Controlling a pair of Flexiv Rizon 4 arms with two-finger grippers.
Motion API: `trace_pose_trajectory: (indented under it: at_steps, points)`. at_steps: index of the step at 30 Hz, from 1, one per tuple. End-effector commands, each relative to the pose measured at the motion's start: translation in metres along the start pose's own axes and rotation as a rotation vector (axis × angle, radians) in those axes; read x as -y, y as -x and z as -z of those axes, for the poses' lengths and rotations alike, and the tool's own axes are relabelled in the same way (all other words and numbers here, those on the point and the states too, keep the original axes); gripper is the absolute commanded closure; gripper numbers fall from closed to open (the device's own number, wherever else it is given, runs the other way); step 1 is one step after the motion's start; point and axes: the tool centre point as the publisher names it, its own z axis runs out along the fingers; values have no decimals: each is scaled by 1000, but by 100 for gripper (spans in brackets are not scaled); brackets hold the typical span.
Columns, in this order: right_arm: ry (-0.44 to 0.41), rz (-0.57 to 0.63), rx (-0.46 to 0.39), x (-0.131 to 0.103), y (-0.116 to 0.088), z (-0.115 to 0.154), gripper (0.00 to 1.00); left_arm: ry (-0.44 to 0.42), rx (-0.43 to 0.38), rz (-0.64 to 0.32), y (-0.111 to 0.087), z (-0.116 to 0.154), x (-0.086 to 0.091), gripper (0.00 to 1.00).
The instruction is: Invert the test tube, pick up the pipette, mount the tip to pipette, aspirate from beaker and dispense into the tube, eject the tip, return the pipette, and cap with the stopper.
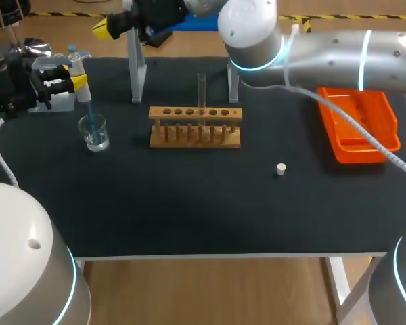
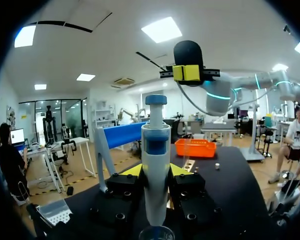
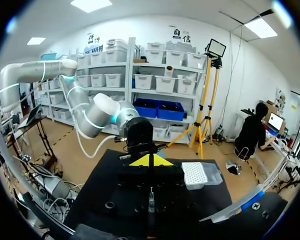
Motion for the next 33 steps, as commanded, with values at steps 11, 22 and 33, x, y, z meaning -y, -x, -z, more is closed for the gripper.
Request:
trace_pose_trajectory:
  at_steps: [11,22,33]
  points:
    - [-35,-10,-13,1,6,-31,100,-2,2,-2,0,0,0,100]
    - [-54,-14,-35,0,11,-49,100,-2,2,-2,0,0,0,100]
    - [-65,-24,-41,4,17,-61,100,-2,2,-2,0,0,0,100]
